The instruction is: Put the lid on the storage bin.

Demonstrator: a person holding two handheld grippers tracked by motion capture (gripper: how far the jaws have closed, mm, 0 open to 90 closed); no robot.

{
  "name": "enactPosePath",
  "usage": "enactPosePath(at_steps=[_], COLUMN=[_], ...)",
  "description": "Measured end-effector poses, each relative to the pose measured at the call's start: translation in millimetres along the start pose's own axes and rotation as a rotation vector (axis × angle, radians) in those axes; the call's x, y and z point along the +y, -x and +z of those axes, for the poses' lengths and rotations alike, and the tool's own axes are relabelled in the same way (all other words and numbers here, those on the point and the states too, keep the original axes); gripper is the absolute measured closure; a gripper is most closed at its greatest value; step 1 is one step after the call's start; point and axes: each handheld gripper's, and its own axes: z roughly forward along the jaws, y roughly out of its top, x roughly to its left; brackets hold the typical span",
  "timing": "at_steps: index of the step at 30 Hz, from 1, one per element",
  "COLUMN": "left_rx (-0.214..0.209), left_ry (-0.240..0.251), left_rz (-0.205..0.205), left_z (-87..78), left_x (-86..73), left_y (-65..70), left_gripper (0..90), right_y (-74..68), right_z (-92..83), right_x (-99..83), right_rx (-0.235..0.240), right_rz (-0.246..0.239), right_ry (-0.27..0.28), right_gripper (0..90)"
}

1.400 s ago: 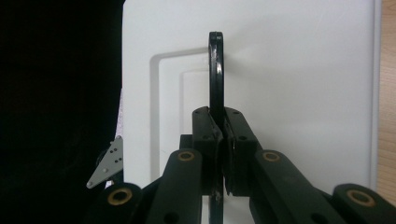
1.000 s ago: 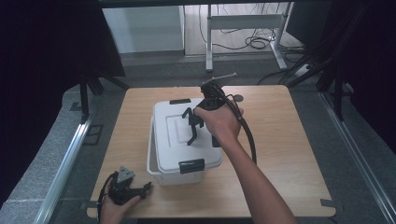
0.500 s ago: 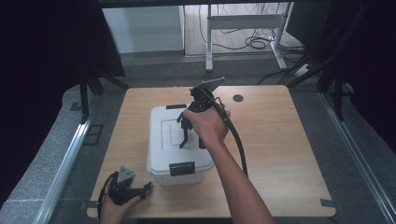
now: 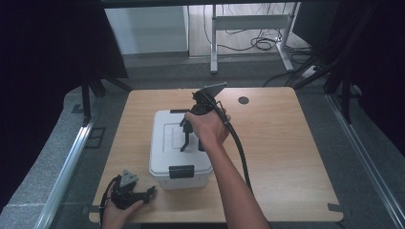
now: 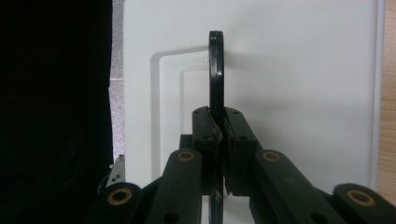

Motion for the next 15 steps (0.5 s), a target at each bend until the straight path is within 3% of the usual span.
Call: enactPosePath(at_steps=[10,15], left_rx=[0.0,0.0], left_ry=[-0.001,-0.001], left_rz=[0.001,0.002], left_z=[0.3,0.3], left_x=[0.3,0.3], left_y=[0.1,0.2], left_gripper=[12.4,12.4], right_y=[3.6,7.7], right_z=[15.2,21.3], right_x=[0.7,-2.0], right_rx=[-0.008,0.01], right_rz=[0.014,0.015], right_ry=[-0.007,-0.001], right_gripper=[84.9,84.8])
